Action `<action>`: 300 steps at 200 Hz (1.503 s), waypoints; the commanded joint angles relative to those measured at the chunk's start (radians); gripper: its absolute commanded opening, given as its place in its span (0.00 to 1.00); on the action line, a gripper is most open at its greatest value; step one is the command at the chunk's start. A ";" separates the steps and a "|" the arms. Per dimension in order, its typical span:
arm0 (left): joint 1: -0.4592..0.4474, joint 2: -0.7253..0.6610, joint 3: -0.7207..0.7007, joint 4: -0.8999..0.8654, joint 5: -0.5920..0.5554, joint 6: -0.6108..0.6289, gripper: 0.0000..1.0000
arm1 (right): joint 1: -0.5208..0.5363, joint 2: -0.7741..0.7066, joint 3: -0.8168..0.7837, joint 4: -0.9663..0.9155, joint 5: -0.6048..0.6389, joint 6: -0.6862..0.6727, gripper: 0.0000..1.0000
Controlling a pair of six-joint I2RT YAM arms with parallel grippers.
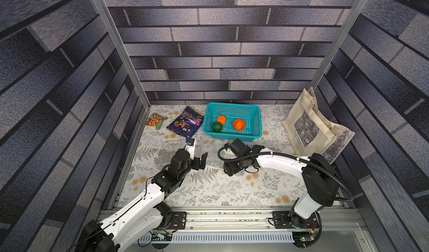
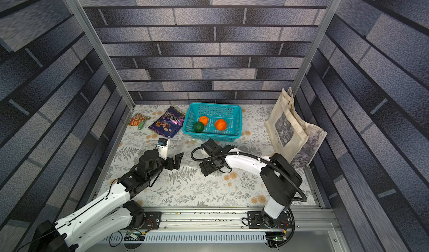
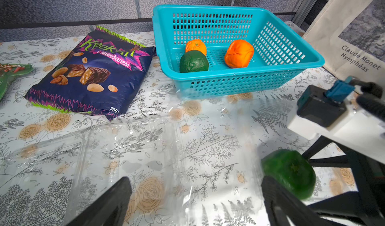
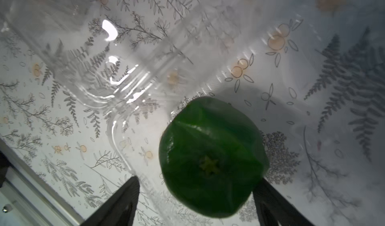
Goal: Take oranges out of containers
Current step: Pick up the orange from the packing box.
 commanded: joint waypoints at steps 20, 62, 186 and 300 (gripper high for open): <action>-0.003 0.002 0.022 0.021 0.032 -0.006 1.00 | 0.005 0.067 0.054 -0.004 0.093 0.026 0.88; -0.003 0.005 0.018 0.026 0.042 -0.005 1.00 | 0.006 0.053 0.074 -0.007 0.152 0.032 0.90; -0.002 0.002 0.006 0.037 0.058 -0.012 1.00 | 0.005 -0.006 0.088 -0.021 0.241 0.018 0.91; -0.002 -0.029 -0.011 0.033 0.059 -0.018 1.00 | -0.011 0.112 0.116 0.002 0.215 0.013 0.90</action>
